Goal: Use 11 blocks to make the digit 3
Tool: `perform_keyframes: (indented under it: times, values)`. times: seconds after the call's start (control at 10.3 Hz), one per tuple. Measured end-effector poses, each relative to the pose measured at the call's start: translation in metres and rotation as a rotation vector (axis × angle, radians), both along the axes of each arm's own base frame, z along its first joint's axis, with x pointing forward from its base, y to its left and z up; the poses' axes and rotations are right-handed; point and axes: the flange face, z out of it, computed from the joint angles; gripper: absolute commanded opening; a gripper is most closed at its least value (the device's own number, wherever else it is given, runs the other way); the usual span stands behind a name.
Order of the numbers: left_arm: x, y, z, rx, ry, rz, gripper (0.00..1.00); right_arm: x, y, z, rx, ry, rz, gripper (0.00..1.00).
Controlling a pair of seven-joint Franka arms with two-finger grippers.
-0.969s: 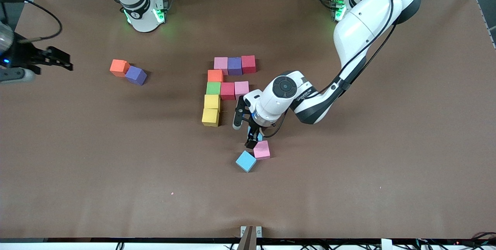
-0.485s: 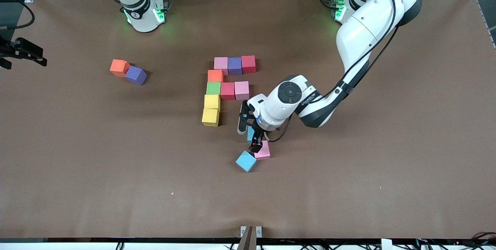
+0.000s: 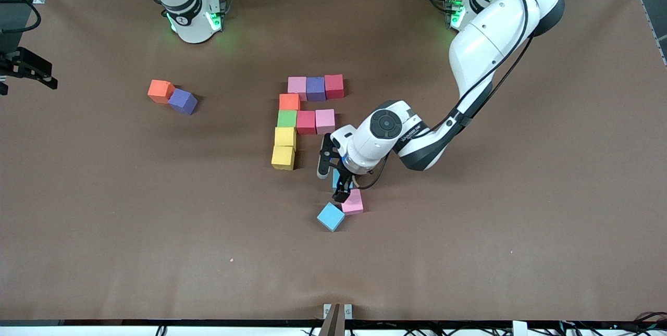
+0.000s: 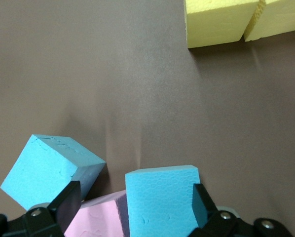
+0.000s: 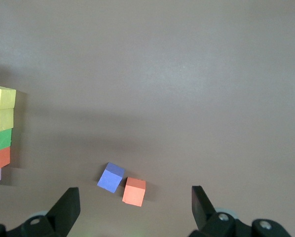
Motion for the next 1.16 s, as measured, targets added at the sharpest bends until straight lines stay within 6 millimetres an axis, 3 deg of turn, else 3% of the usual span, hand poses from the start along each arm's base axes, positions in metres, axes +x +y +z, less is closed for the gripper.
perform_keyframes:
  times: [1.16]
  values:
    - [-0.0054, -0.0031, -0.0006, 0.016, 0.080, 0.013, 1.00, 0.0053, -0.0006, -0.0040, -0.002, -0.006, 0.002, 1.00]
